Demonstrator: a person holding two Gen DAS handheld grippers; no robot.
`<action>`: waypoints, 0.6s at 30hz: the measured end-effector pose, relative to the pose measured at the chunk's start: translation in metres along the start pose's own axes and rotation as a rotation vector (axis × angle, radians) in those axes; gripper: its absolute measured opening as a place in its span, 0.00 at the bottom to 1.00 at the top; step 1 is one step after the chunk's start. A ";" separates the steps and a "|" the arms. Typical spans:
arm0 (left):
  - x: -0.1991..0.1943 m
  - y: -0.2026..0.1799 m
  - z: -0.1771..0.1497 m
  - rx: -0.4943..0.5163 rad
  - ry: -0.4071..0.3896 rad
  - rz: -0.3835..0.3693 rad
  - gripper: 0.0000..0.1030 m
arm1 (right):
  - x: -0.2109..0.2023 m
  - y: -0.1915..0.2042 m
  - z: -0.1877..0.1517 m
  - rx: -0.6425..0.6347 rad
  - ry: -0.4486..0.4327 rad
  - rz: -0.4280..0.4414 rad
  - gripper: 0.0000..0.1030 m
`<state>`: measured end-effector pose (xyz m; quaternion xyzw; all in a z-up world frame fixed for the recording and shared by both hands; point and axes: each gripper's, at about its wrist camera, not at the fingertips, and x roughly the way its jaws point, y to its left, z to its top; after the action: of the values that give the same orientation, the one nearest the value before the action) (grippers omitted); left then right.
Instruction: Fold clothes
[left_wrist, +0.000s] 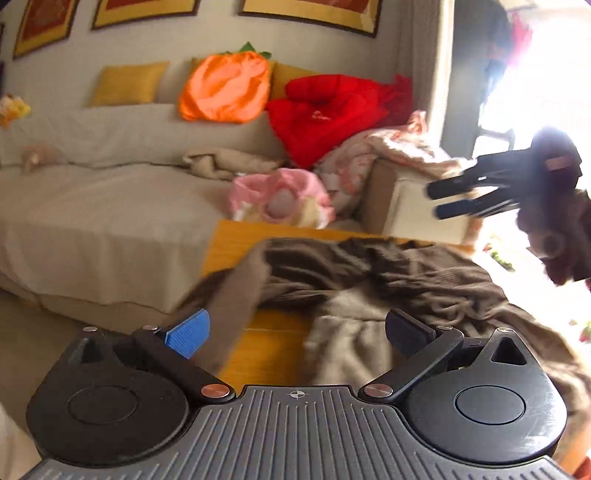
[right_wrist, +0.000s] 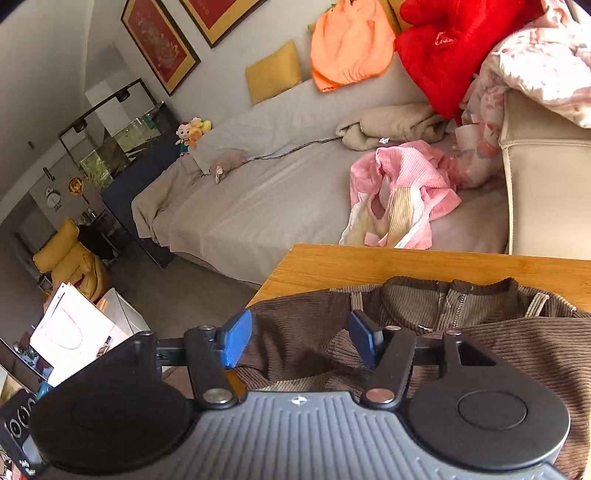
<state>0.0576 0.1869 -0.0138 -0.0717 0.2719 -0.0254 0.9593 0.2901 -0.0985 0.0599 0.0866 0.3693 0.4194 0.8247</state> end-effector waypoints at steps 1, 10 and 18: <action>-0.001 0.005 0.001 0.039 0.006 0.053 1.00 | -0.003 -0.001 -0.002 -0.004 0.001 -0.003 0.60; 0.029 0.033 0.000 0.195 0.142 0.212 0.62 | -0.034 -0.031 -0.023 0.104 -0.040 0.017 0.62; 0.028 0.039 0.042 0.067 0.159 0.119 0.07 | -0.097 -0.084 -0.049 0.239 -0.163 0.011 0.64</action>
<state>0.1041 0.2286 0.0012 -0.0212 0.3498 0.0172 0.9364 0.2732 -0.2327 0.0393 0.2199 0.3479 0.3684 0.8336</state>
